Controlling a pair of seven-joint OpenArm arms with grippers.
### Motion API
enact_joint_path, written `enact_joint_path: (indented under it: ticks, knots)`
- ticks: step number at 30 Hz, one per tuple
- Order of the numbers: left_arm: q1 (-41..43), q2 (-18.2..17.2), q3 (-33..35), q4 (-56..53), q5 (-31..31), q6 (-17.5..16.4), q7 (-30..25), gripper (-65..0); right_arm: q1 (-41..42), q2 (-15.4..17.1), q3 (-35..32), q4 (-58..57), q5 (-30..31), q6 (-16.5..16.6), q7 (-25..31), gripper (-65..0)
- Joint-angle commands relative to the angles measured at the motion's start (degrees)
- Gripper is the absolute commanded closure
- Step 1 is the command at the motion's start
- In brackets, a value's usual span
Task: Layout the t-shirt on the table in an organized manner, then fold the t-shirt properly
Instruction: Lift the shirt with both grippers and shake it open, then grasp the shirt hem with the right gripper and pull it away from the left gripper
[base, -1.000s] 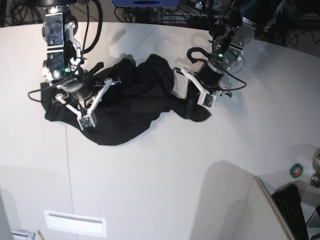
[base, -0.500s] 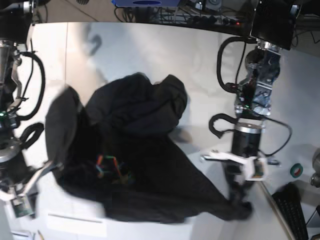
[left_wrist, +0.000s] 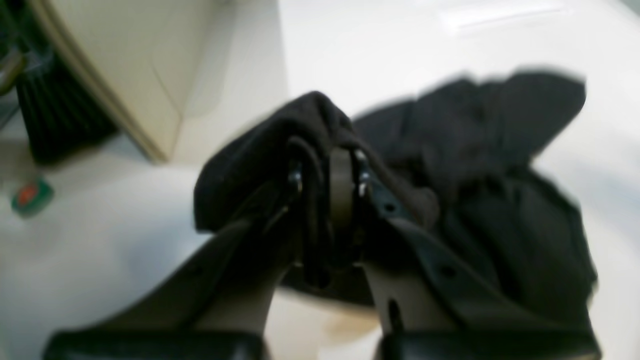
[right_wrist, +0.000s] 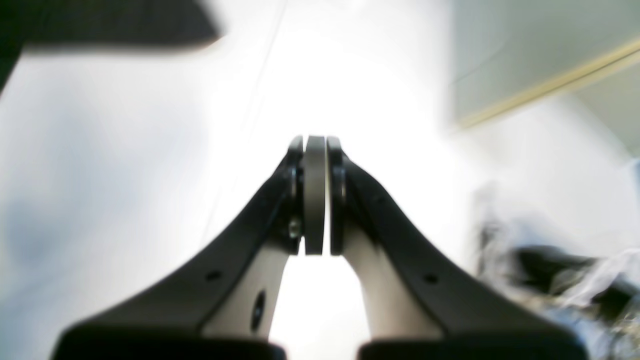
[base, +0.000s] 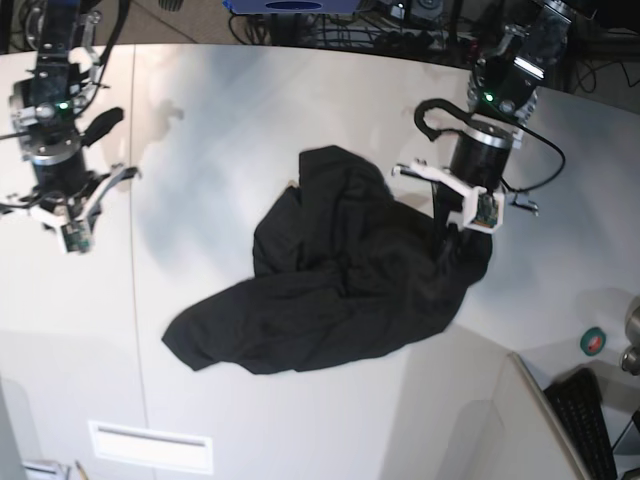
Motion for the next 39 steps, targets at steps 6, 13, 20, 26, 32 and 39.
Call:
enact_joint_path:
  ticks: [6,13,20,26,32,39]
  knots:
    - [5.14,-0.96,0.57,-0.31,0.39,0.1,-2.0,0.0,1.25,-1.23,-9.13,-7.58,-0.04,-1.13,1.6,0.0]
    - [9.71,-1.05,-4.09,-4.71,0.39,0.1,-2.18,0.0,12.32,-1.23,-16.52,-11.27,30.99,-1.13,-17.48,0.0]
    - [11.55,-1.23,-5.93,-6.2,0.3,0.28,-2.18,0.0,28.67,1.23,-16.52,-34.92,64.4,-1.13,-23.55,-33.2]
    - [13.75,-0.96,-9.45,-6.11,0.3,0.19,-2.26,0.0,40.19,2.02,-16.61,-61.47,67.82,-1.13,-16.6,-35.9]
    - [13.75,-0.96,-9.27,-6.11,0.3,0.19,-2.26,0.0,46.43,0.79,-16.78,-75.0,67.65,-1.13,-11.06,-36.0]
    - [13.31,-0.96,-9.27,-6.11,0.3,0.19,-2.26,0.0,48.19,-2.81,-16.78,-78.96,67.56,-1.13,-11.33,-35.9]
